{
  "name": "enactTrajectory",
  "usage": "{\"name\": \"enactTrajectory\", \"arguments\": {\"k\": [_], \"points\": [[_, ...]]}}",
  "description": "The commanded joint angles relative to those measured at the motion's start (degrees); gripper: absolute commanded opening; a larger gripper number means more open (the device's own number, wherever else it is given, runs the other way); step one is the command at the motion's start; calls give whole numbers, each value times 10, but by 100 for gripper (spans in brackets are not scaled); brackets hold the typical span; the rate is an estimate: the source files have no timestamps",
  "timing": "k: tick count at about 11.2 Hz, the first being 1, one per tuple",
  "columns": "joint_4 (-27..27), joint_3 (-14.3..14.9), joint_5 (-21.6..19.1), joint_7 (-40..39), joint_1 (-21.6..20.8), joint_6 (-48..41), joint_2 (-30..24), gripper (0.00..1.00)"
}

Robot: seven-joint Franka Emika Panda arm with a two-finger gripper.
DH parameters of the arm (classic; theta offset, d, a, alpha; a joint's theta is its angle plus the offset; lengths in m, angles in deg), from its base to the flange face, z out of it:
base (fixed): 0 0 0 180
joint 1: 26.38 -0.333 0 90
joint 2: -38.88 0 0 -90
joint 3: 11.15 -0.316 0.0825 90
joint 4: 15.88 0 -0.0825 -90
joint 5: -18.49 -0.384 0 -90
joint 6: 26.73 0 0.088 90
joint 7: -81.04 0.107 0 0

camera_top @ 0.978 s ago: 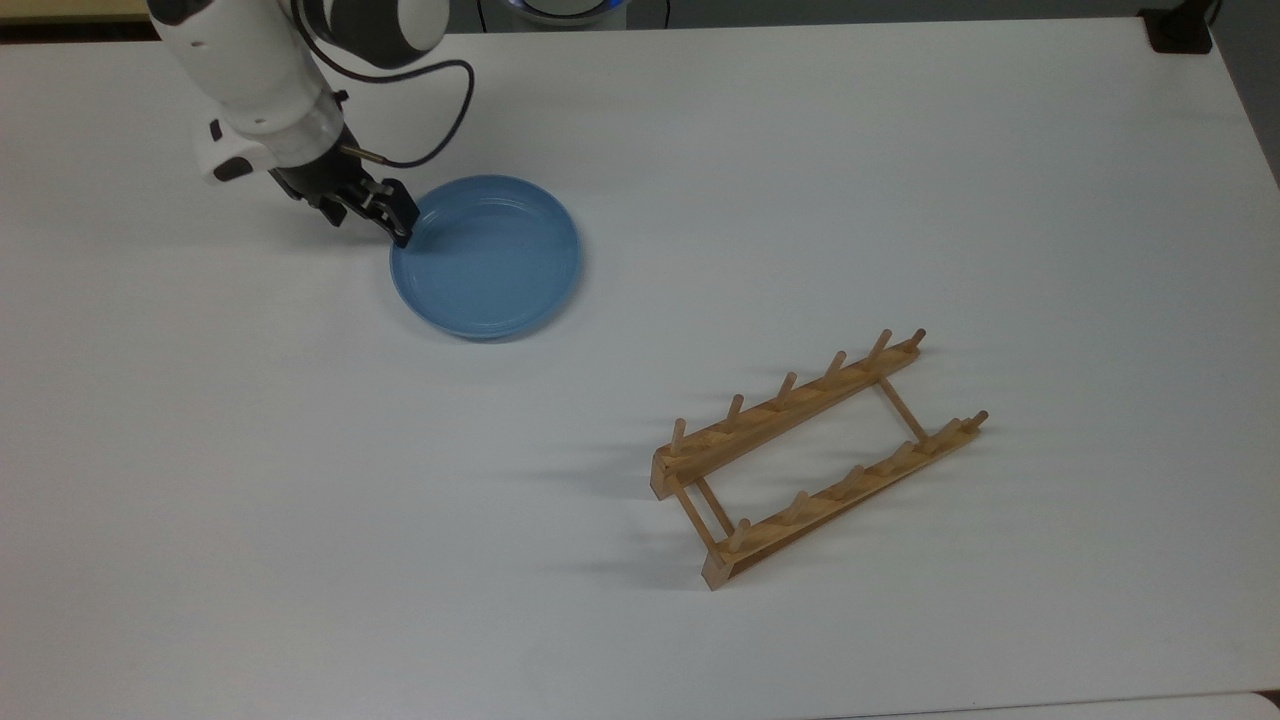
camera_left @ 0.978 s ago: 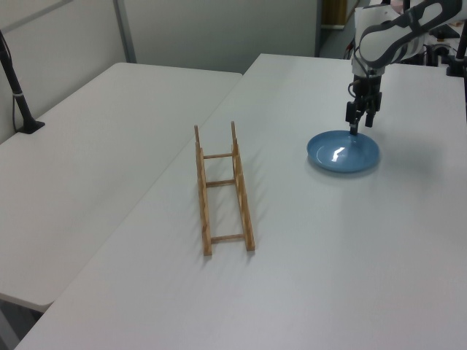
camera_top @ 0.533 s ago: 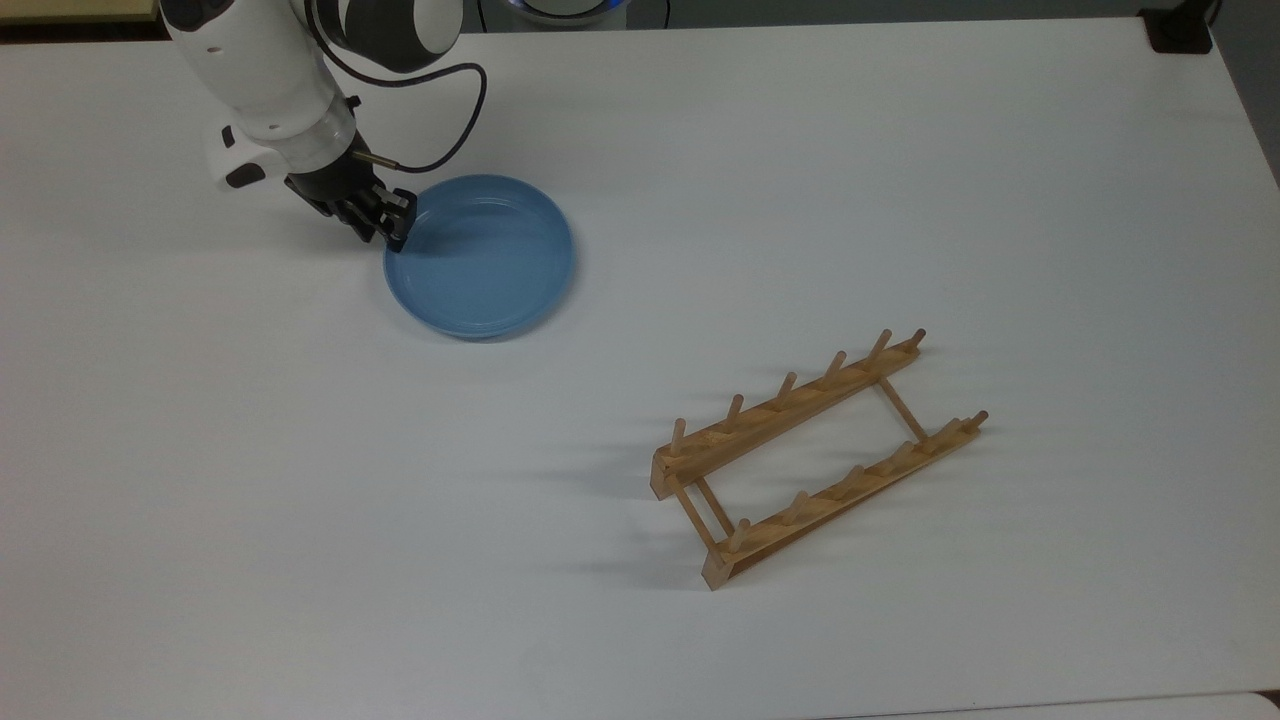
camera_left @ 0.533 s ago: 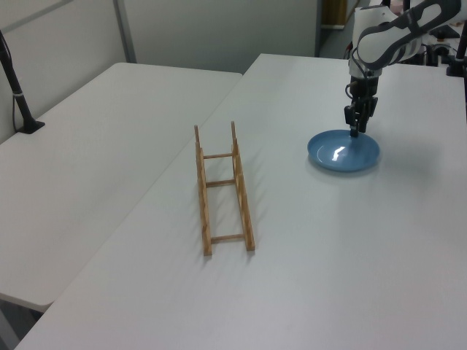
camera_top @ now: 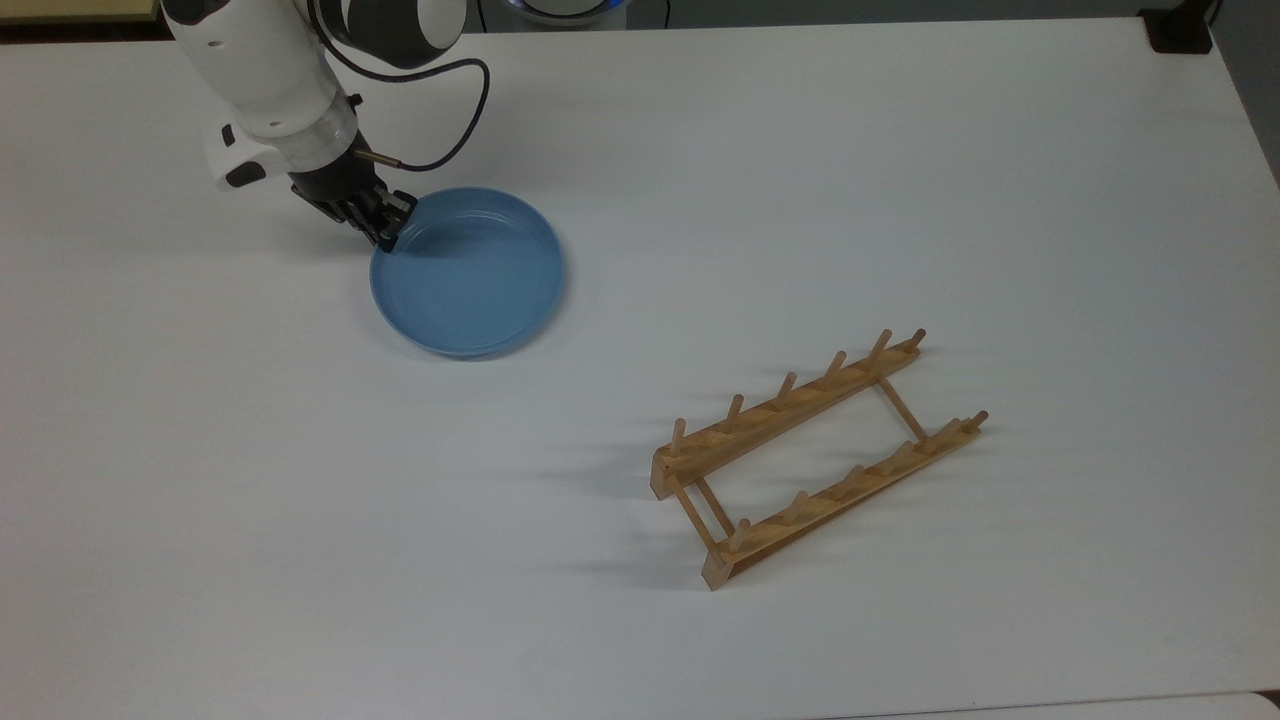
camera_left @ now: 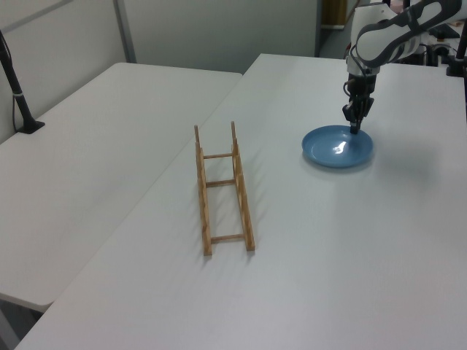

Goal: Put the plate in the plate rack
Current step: 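Close the gripper on the plate rim and tilt it up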

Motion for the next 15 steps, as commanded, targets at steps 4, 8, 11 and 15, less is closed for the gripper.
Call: {"name": "enactTrajectory", "arguments": {"k": [4, 8, 11, 15], "points": [[-56, 1, -7, -29, -1, -20, -42, 0], [-133, -14, -7, -22, -9, -87, -71, 0], [-203, -60, -6, 54, -18, -65, -78, 0], [-209, -102, 73, 214, -74, 116, -70, 0]]}}
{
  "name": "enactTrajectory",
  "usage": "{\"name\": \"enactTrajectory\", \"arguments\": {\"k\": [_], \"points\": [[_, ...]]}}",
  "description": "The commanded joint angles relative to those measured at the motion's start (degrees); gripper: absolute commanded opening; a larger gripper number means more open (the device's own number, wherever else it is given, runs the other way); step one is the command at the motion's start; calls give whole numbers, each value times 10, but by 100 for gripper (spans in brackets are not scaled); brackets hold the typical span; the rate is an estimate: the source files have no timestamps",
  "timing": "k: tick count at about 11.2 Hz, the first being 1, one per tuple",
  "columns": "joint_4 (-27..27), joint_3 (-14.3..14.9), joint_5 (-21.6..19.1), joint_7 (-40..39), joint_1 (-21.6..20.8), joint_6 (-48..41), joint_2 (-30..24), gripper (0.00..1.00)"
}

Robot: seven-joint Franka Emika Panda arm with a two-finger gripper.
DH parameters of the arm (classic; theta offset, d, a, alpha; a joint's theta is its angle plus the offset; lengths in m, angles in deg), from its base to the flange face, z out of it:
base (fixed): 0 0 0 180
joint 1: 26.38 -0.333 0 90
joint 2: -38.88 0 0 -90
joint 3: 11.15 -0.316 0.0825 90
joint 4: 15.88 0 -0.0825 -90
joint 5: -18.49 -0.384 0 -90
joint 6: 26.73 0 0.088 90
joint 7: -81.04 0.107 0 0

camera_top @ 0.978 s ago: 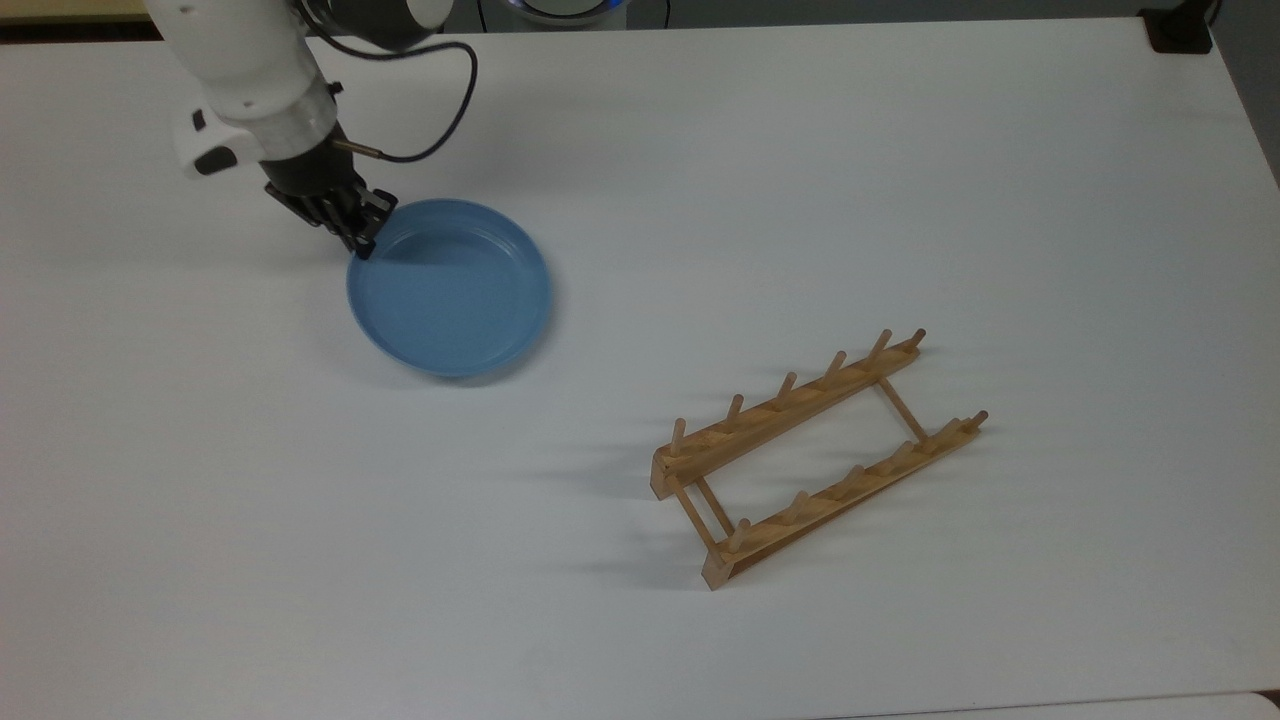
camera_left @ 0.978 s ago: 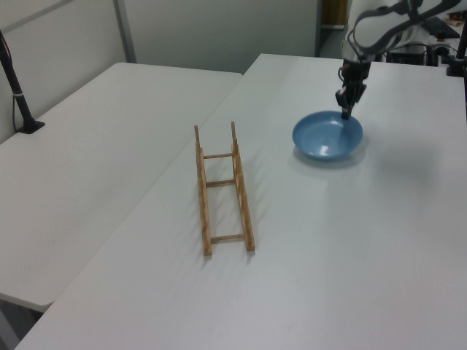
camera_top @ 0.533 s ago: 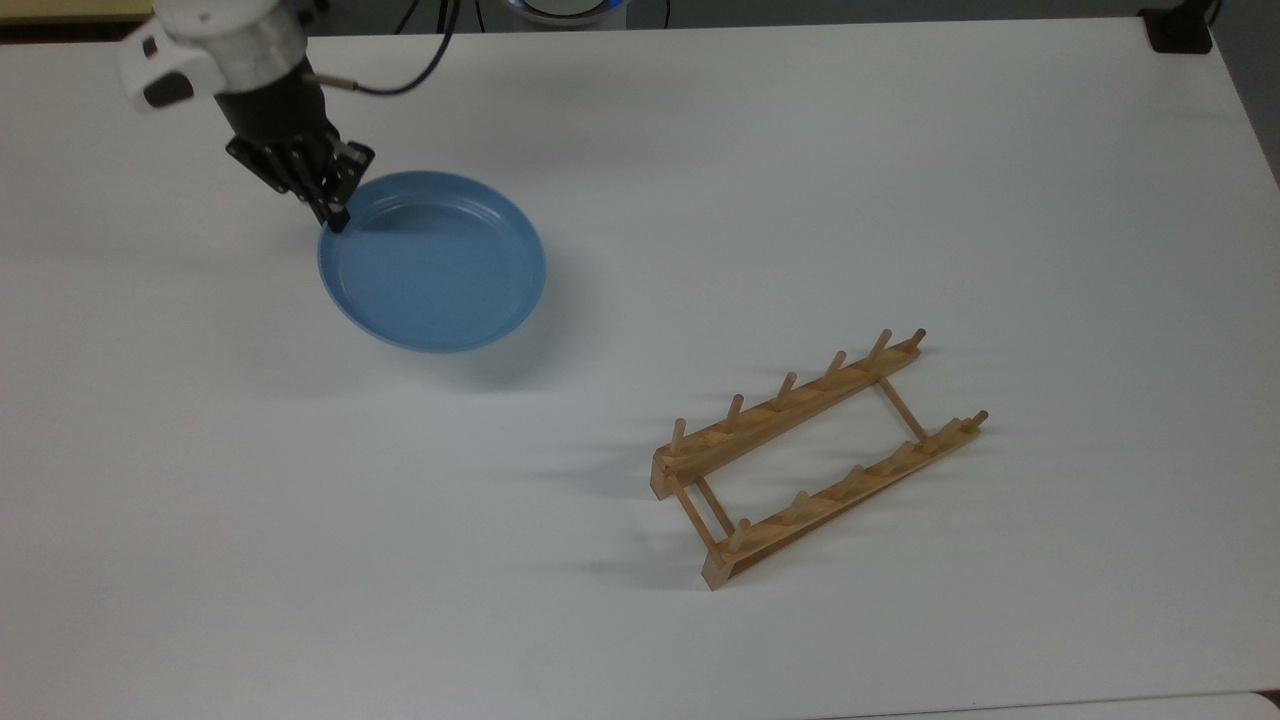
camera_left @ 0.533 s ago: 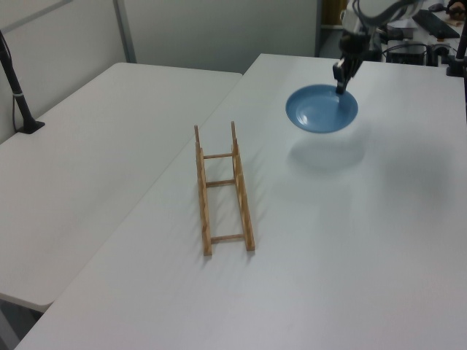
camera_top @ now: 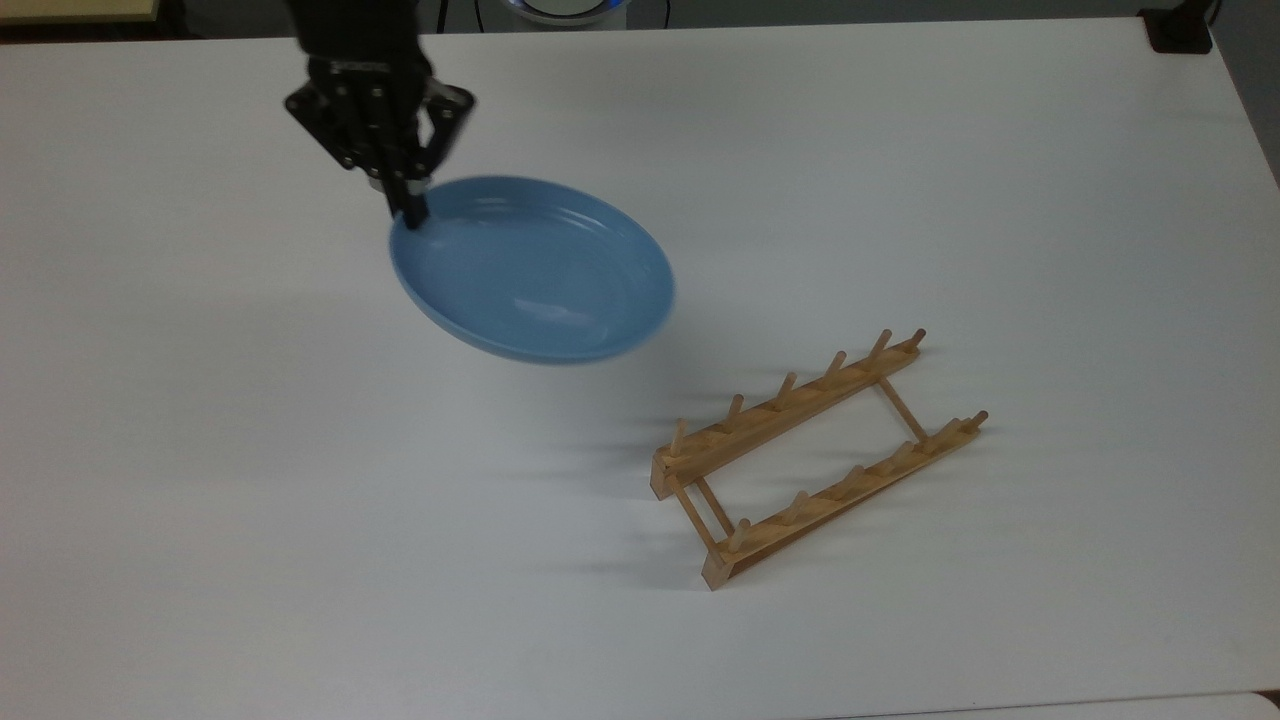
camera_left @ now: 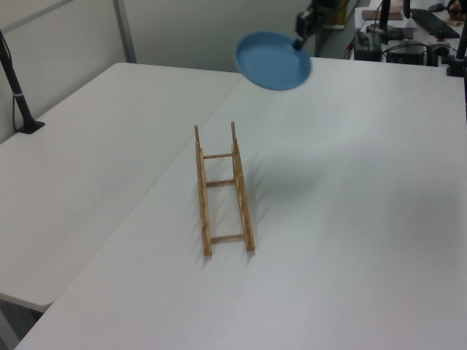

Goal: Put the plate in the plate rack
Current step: 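Carry the plate over the wooden rack, holding it on edge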

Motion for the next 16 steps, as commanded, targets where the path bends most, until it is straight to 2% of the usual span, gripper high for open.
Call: {"name": "enactTrajectory", "arguments": {"k": [1, 3, 6, 9, 10, 12, 15, 16], "points": [[0, -7, 109, 141, -56, 119, 11, 0], [2, -7, 217, 241, -91, 155, 20, 0], [15, -8, 356, 372, -135, 157, 23, 0], [19, -8, 514, 541, -177, 154, 40, 0], [20, -8, 553, 590, -188, 151, 49, 0], [23, -8, 598, 657, -206, 151, 61, 0], [23, -8, 610, 715, -232, 122, 65, 0], [25, -8, 634, 759, -247, 108, 65, 0]]}}
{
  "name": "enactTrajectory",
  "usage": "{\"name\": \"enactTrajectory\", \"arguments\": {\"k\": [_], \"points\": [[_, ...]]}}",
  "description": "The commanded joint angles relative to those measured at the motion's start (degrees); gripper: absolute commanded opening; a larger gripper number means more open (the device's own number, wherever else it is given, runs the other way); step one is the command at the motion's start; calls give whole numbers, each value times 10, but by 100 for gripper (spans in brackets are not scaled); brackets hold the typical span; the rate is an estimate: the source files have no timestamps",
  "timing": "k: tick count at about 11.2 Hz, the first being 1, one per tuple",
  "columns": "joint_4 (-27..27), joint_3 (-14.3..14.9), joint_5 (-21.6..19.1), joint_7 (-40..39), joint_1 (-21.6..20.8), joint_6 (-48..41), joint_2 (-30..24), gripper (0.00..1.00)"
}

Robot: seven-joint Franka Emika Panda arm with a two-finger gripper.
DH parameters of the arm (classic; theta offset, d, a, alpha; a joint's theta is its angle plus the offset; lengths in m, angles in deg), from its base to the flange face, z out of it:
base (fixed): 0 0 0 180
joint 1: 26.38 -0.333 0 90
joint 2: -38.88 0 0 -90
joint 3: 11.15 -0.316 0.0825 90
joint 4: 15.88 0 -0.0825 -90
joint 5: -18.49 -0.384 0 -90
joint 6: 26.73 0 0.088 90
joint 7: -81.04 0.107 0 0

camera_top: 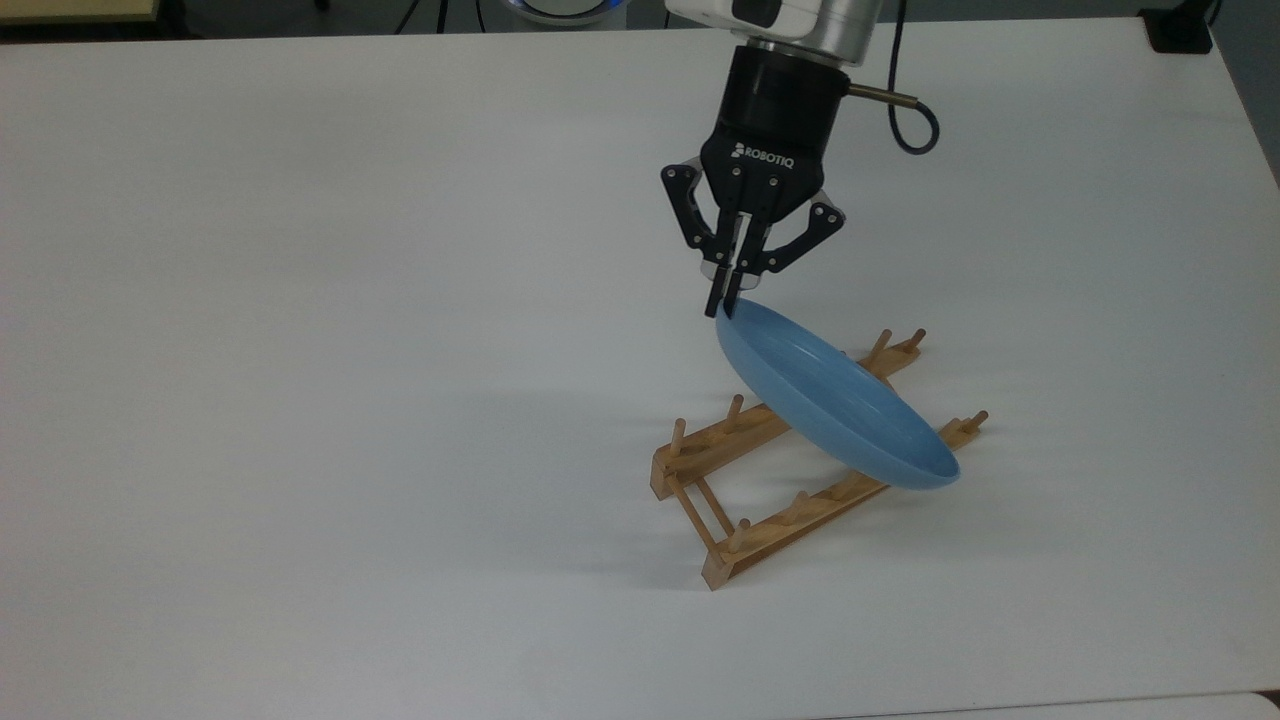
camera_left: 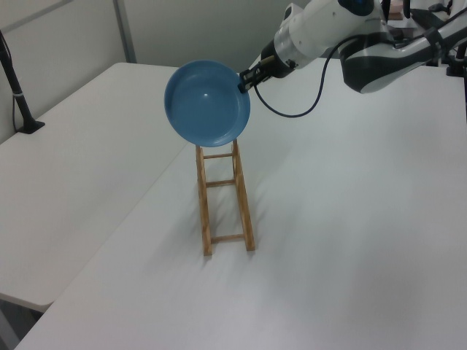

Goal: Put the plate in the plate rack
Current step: 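Carry the plate over the wooden rack, holding it on edge, then lower the plate edge between the rack pegs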

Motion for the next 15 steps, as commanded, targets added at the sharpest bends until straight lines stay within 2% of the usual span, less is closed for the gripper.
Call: {"name": "enactTrajectory", "arguments": {"k": [1, 3, 4, 9, 13, 15], "points": [[15, 7, 87, 132, -47, -58, -7, 0], [32, 7, 175, 207, -59, -79, -5, 0], [36, 7, 192, 217, -60, -86, -5, 0], [57, 7, 258, 239, -86, -128, 1, 0], [58, -6, 273, 252, -87, -145, 12, 0], [58, -6, 290, 269, -104, -162, 25, 0]]}}
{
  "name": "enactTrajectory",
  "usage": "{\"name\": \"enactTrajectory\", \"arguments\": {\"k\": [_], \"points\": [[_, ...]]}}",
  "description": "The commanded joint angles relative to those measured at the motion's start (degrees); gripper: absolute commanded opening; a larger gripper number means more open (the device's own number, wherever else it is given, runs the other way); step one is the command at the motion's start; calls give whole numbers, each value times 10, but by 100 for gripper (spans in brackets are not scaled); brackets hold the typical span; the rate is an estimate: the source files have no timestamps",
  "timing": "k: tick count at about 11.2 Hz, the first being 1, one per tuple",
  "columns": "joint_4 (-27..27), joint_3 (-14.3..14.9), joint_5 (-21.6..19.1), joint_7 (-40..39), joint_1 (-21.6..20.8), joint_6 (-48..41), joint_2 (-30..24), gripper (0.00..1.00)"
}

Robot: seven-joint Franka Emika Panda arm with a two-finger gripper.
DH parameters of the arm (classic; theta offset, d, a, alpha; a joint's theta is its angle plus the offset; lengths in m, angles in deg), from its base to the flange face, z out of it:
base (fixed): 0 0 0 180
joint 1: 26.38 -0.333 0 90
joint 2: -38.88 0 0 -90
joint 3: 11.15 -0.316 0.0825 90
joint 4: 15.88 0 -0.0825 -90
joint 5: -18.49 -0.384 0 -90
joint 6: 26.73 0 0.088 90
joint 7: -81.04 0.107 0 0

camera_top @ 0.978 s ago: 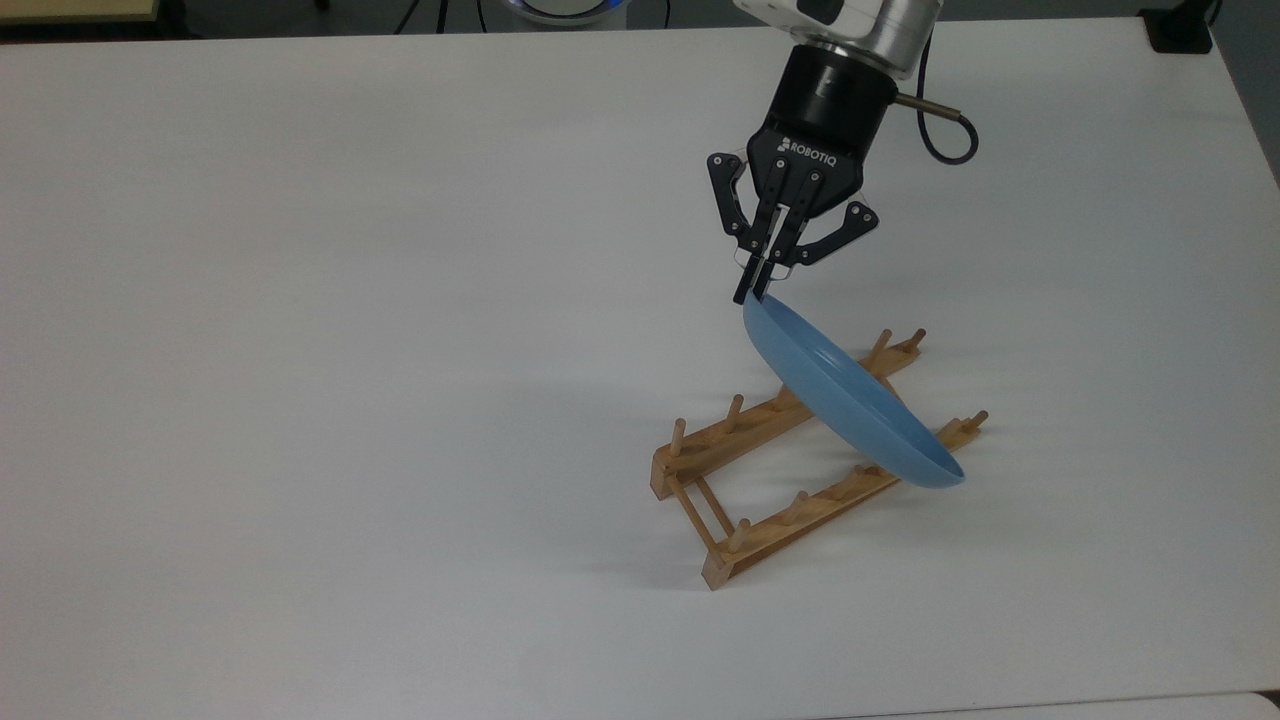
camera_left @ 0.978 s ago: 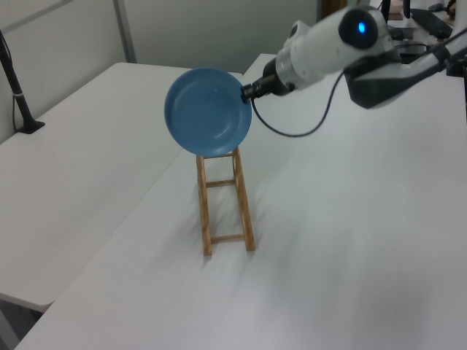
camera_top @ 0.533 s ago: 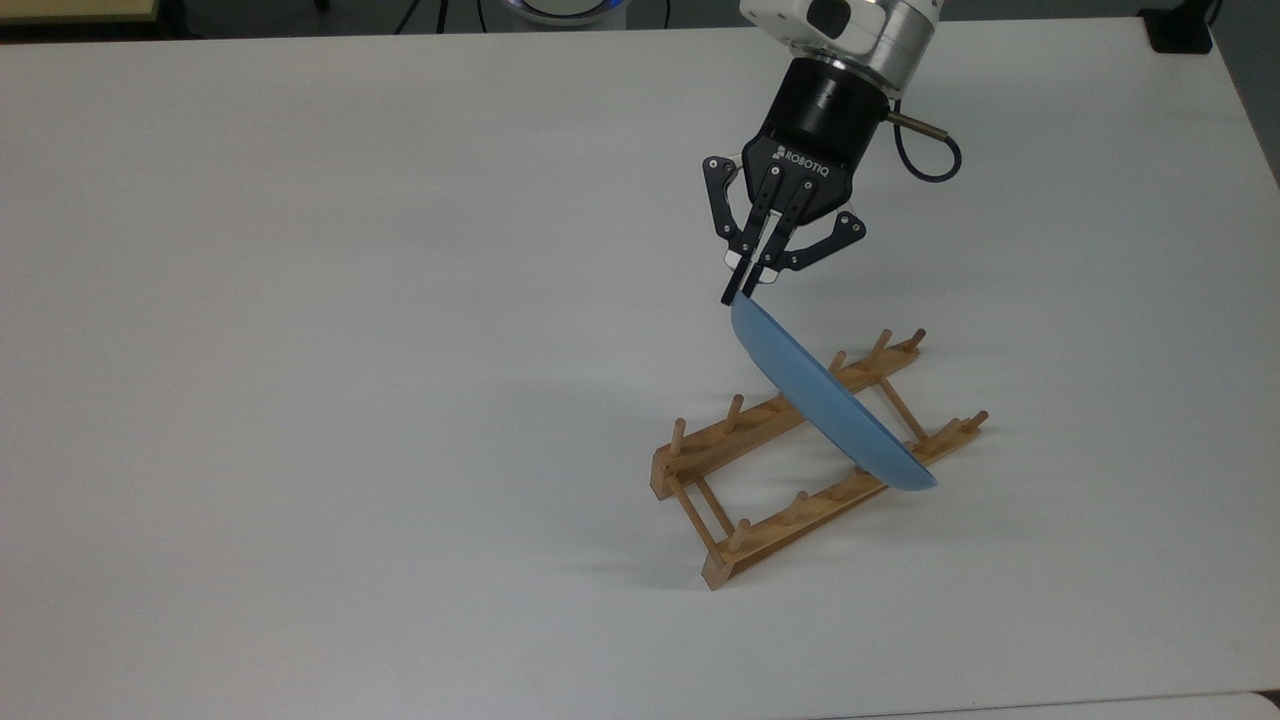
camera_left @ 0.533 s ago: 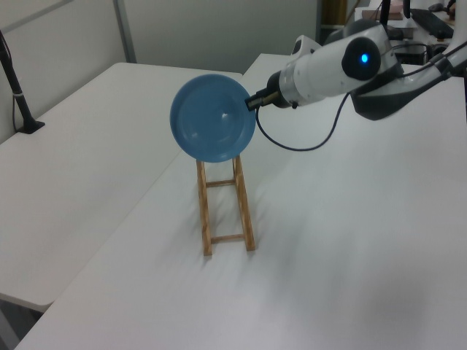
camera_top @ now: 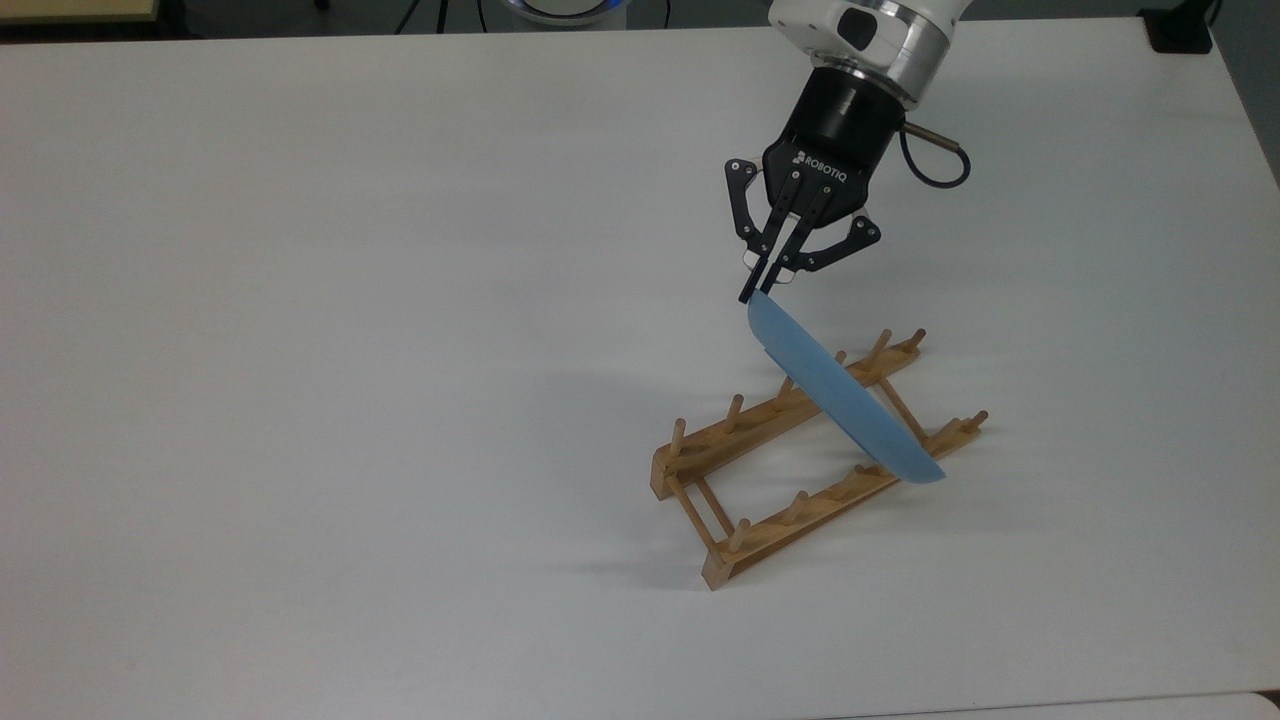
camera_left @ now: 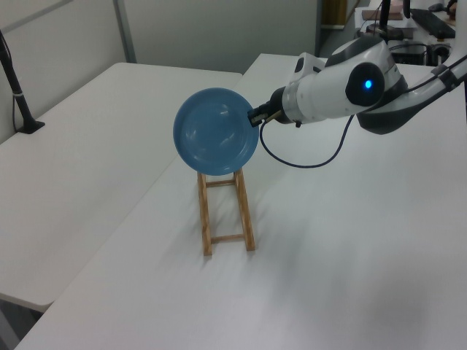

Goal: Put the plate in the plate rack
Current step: 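Lower the plate edge between the rack pegs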

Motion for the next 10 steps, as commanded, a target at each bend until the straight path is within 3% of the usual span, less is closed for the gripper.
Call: {"name": "enactTrajectory", "arguments": {"k": [1, 5, 7, 10], "points": [[3, -3, 31, 35, -25, -42, 14, 0], [0, -3, 29, 37, -25, -44, 20, 3], [0, -4, 27, 37, -24, -44, 19, 39], [-1, -4, 24, 37, -22, -44, 20, 44]]}}
